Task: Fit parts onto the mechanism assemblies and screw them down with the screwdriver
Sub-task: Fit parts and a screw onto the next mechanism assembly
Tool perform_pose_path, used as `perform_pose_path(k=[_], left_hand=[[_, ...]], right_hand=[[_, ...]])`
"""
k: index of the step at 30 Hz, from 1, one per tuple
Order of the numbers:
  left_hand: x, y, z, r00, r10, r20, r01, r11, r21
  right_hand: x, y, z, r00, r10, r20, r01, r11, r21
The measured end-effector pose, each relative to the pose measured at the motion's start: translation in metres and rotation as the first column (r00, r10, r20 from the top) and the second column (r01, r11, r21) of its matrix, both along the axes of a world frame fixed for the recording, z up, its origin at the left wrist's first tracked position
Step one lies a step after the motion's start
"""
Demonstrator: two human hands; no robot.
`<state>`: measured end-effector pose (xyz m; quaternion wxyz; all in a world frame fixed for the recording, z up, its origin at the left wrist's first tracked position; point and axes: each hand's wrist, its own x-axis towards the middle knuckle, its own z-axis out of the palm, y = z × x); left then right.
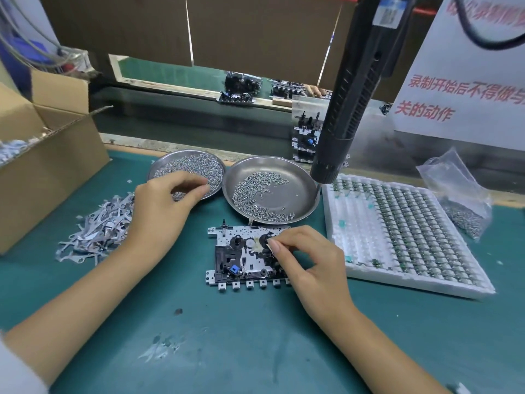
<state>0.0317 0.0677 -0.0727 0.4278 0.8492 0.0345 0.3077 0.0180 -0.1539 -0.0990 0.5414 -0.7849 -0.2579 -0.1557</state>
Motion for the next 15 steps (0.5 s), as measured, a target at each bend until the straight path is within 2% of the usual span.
perform_pose_path(k=[2, 5, 8, 15], left_hand=[[-0.011, -0.017, 0.006, 0.988, -0.115, 0.100, 0.117, 0.993, -0.013], [-0.027, -0.046, 0.002, 0.927, -0.312, 0.209, 0.268, 0.939, 0.214], [-0.030, -0.056, -0.008, 0.877, -0.379, 0.295, 0.274, 0.900, 0.340], [-0.030, -0.057, -0.011, 0.812, -0.416, 0.409, 0.241, 0.877, 0.415]], right_hand=[[-0.001, 0.000, 0.004, 0.998, 0.017, -0.055, -0.015, 0.999, 0.052], [-0.002, 0.001, 0.012, 0.971, 0.086, -0.222, -0.039, 0.977, 0.210], [-0.002, -0.001, 0.020, 0.926, 0.180, -0.331, -0.071, 0.946, 0.317], [0.004, -0.005, 0.024, 0.808, 0.325, -0.491, -0.138, 0.915, 0.378]])
